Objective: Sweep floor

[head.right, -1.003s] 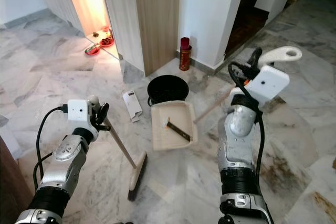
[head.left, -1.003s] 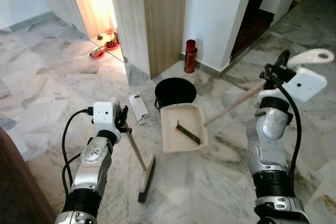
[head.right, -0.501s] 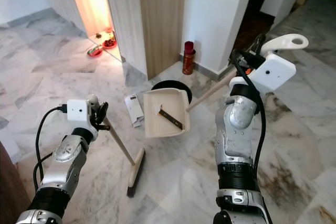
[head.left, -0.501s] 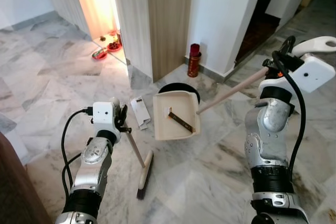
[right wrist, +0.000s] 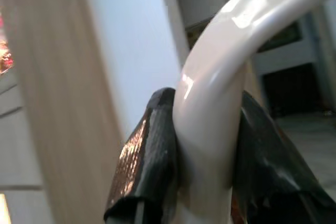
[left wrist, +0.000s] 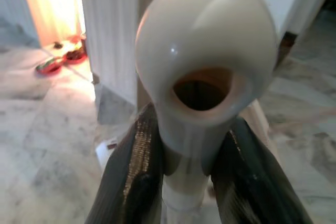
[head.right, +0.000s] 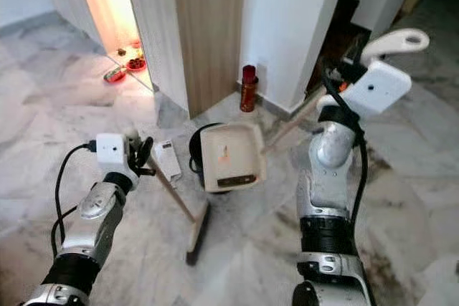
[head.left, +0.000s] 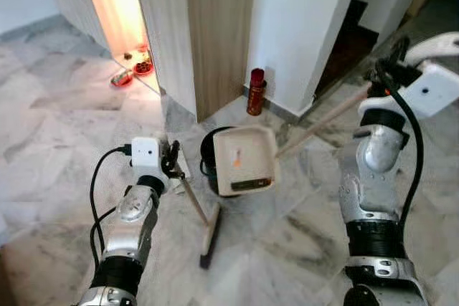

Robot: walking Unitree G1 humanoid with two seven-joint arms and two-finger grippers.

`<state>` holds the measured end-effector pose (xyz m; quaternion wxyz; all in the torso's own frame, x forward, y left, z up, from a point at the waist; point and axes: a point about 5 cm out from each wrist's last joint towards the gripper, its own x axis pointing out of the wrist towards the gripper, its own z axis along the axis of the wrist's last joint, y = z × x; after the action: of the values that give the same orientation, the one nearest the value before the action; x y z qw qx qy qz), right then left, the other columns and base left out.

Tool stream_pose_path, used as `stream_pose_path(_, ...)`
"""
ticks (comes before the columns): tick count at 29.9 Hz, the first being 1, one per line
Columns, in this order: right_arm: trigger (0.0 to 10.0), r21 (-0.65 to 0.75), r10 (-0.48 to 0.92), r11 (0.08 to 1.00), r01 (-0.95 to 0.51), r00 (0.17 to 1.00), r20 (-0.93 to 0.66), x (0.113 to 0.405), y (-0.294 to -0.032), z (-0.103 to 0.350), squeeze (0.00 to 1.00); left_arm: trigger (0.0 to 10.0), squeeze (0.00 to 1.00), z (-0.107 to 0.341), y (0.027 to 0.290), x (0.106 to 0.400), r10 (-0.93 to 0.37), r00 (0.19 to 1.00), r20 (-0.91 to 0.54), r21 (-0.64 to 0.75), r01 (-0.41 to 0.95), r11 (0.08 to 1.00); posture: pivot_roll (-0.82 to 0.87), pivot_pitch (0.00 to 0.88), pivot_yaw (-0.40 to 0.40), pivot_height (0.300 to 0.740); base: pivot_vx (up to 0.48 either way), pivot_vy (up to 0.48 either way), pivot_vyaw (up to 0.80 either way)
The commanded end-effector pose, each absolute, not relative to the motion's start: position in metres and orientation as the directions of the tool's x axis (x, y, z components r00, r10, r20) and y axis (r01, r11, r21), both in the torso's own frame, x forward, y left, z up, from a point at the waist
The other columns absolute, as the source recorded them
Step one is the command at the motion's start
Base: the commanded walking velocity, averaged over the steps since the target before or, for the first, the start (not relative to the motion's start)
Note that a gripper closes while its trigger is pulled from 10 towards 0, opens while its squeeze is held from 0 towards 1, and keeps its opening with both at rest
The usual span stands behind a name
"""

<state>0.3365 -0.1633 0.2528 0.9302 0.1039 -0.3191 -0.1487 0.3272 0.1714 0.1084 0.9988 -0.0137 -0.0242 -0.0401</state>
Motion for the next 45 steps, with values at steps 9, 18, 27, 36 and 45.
stream_pose_path(9, 10.0, 0.337, -0.353, 0.927, 0.166, 0.694, 0.627, 0.33, -0.163, 0.277, 0.0, 10.0, 0.0, 0.122, 0.17, 0.331, -0.081, 0.99, 0.116, -0.005, 0.082, 0.997, 0.12, 0.047, -0.017, 0.74, 0.43, 0.0, 0.0)
stream_pose_path(18, 10.0, 0.349, -0.35, 0.925, 0.152, 0.7, 0.622, 0.33, -0.162, 0.277, 0.0, 10.0, 0.0, 0.122, 0.172, 0.33, -0.072, 0.991, 0.116, -0.001, 0.073, 0.997, 0.13, 0.05, -0.019, 0.74, 0.429, 0.0, 0.0)
stream_pose_path(27, 10.0, 0.358, -0.351, 0.922, 0.145, 0.704, 0.618, 0.329, -0.16, 0.277, 0.0, 10.0, 0.0, 0.122, 0.171, 0.329, -0.076, 0.99, 0.119, -0.004, 0.077, 0.997, 0.13, 0.058, -0.021, 0.74, 0.22, 0.0, 0.0)
stream_pose_path(36, 10.0, 0.35, -0.325, 0.93, 0.115, 0.702, 0.633, 0.328, -0.155, 0.279, 0.0, 10.0, 0.0, 0.12, 0.171, 0.328, -0.081, 0.991, 0.107, 0.0, 0.082, 0.997, 0.13, 0.073, -0.019, 0.74, 0.0, 0.0, 0.0)
stream_pose_path(45, 10.0, 0.248, -0.247, 0.964, 0.098, 0.677, 0.693, 0.323, -0.144, 0.287, 0.0, 10.0, 0.0, 0.118, 0.171, 0.327, -0.089, 0.991, 0.1, 0.003, 0.089, 0.996, 0.13, 0.086, -0.015, 0.74, 0.0, 0.0, 0.0)
